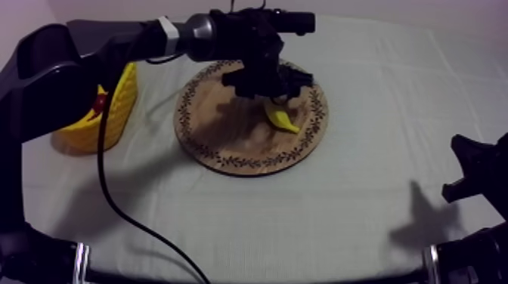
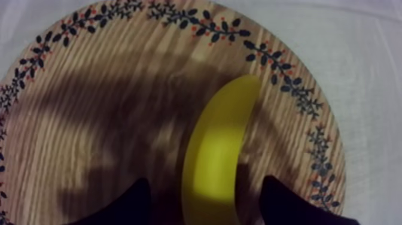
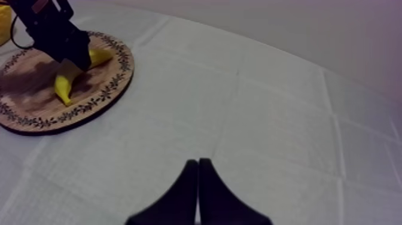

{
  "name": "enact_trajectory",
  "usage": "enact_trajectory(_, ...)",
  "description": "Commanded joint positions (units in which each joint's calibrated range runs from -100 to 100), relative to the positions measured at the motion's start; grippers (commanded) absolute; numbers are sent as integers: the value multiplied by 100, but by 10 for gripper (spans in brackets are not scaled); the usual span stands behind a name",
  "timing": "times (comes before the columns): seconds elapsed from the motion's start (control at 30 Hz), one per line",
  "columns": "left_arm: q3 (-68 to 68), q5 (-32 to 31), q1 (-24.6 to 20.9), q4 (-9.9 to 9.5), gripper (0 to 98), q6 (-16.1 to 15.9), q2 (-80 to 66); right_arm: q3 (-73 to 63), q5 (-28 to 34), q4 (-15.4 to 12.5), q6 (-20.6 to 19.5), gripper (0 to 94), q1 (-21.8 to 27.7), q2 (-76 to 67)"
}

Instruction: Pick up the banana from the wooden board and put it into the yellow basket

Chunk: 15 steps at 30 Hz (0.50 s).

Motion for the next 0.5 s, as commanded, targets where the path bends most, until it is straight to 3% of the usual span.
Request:
enact_trajectory(0.0, -41, -5, 1, 5, 666, -2, 57, -3, 1, 2, 0, 3, 0, 0)
enact_trajectory(0.2, -227, -85, -1, 2, 632, -11, 244, -3, 1, 2, 0, 3, 0, 0)
enact_trajectory(0.47, -299, -374, -44, -13, 479, -112, 343, -3, 1, 2, 0, 3, 0, 0)
